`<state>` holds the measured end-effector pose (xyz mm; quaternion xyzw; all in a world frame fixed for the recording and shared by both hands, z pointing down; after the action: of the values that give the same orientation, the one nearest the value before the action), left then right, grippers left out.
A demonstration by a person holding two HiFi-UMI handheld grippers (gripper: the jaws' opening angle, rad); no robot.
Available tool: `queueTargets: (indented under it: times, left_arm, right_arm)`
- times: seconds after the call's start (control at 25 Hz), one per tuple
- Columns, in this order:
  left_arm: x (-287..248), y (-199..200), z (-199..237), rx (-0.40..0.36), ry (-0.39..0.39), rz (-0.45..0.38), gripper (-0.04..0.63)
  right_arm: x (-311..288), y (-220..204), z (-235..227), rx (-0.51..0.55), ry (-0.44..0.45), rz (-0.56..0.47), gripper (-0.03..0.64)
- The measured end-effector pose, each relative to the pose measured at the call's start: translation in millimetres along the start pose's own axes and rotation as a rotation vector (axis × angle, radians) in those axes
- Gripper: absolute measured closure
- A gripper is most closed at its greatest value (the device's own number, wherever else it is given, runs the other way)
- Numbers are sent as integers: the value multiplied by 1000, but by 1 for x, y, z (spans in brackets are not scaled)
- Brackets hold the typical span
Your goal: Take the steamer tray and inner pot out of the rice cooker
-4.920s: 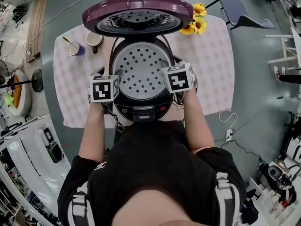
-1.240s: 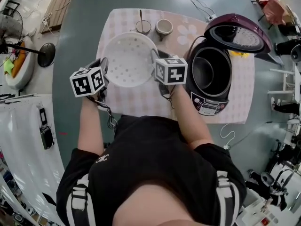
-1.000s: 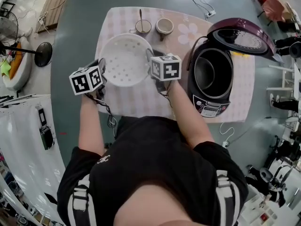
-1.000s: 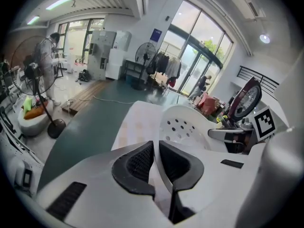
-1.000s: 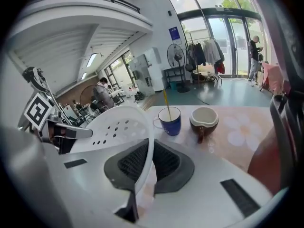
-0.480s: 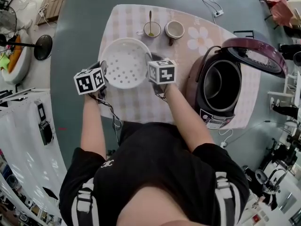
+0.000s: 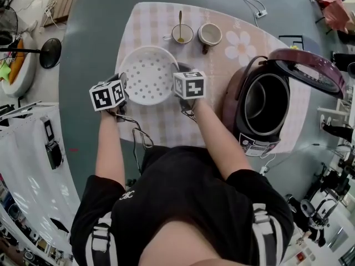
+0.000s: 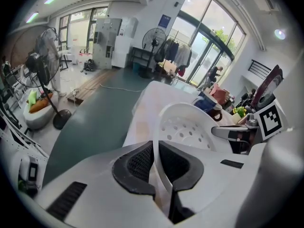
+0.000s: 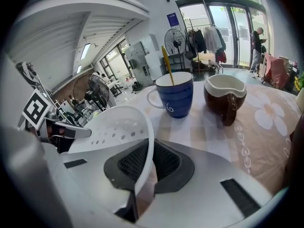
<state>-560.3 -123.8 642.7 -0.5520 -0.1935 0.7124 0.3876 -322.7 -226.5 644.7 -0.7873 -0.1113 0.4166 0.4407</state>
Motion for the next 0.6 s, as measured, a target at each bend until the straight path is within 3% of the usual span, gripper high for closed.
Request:
queueTargets:
  times: [0.48,0.6]
  left_arm:
    - [-14,-18,3,-13,2,-12,565]
    - [-10,-15,3,-62,37,-12,450]
  right_arm:
    - [-2,-15,-7,-22,-2,-6,592]
    - [7,-5,-7,-25,-42,-75,547]
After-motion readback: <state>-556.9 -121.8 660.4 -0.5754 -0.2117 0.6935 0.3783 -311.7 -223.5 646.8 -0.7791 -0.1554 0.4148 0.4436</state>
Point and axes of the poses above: the fingertips, and each gripper's own axes: x backward along the fingers, z to its left, y out of its top, the point moved 8 cm from there along x, backward along the fingers, and after that the axes turned 14 degrees about -z, right-handed, at the moved point
